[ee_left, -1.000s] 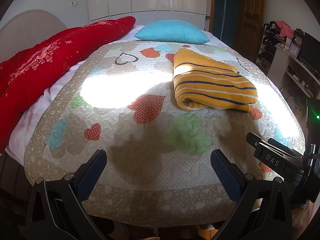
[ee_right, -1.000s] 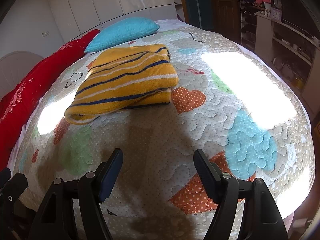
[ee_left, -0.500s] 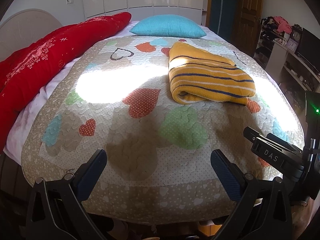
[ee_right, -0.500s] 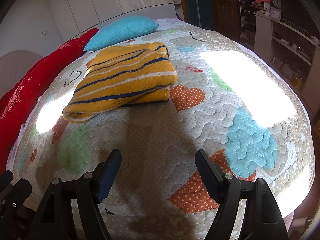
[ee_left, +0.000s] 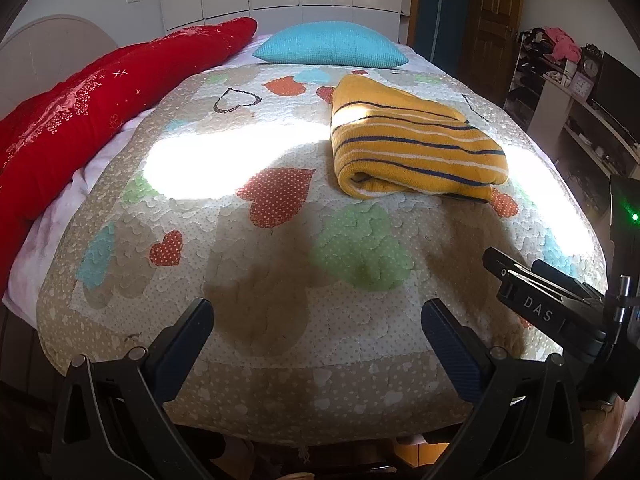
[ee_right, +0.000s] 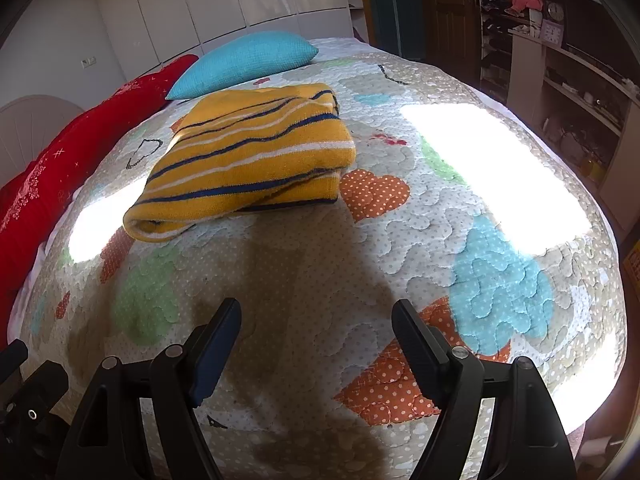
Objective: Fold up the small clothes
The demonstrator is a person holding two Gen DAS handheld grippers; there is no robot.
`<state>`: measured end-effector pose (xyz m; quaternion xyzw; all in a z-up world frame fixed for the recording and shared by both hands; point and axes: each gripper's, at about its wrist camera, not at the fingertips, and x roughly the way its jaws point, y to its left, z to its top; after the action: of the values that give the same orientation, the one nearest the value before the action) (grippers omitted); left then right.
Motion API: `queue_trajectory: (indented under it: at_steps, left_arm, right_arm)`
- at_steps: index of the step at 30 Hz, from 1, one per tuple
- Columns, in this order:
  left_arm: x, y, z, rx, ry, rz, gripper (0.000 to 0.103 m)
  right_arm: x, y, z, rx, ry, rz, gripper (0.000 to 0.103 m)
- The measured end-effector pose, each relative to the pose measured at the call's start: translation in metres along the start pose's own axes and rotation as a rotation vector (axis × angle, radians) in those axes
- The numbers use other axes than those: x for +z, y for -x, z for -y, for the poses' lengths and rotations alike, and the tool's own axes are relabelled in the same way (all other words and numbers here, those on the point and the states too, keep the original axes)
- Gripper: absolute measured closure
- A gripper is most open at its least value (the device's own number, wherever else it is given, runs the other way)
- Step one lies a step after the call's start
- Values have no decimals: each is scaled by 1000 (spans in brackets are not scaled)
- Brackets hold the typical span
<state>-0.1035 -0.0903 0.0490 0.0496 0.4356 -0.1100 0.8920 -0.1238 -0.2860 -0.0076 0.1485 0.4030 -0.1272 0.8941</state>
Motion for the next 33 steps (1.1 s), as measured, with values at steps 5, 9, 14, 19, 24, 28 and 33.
queue_trajectory:
  at_steps: [5,9,14,19,24,28,33]
  left_arm:
    - [0,-2,1,-6,-2,-10,0]
    - [0,-3,1,-14,-3,-16,0]
    - [0,-5,2,-23,-3,-27,0]
    - [0,-7,1,-35,-1,-35,0]
    - [0,-8,1,-42,-1,-38,0]
    - [0,-9,2,-44,0,-43,0]
    - [-1,-11,0,-47,5,-49,0]
  right_arm:
    - [0,1,0,-21,13,7,20]
    - [0,2,0,-45,25,18,20]
    - [2,3,0,-56,32,24,19]
    - [1,4,-4,-62,49,28,19]
    - [1,3,-5,-63,47,27,18]
    - [1,3,-6,-63,46,26,18]
    - [1,3,-5,-62,43,23,18]
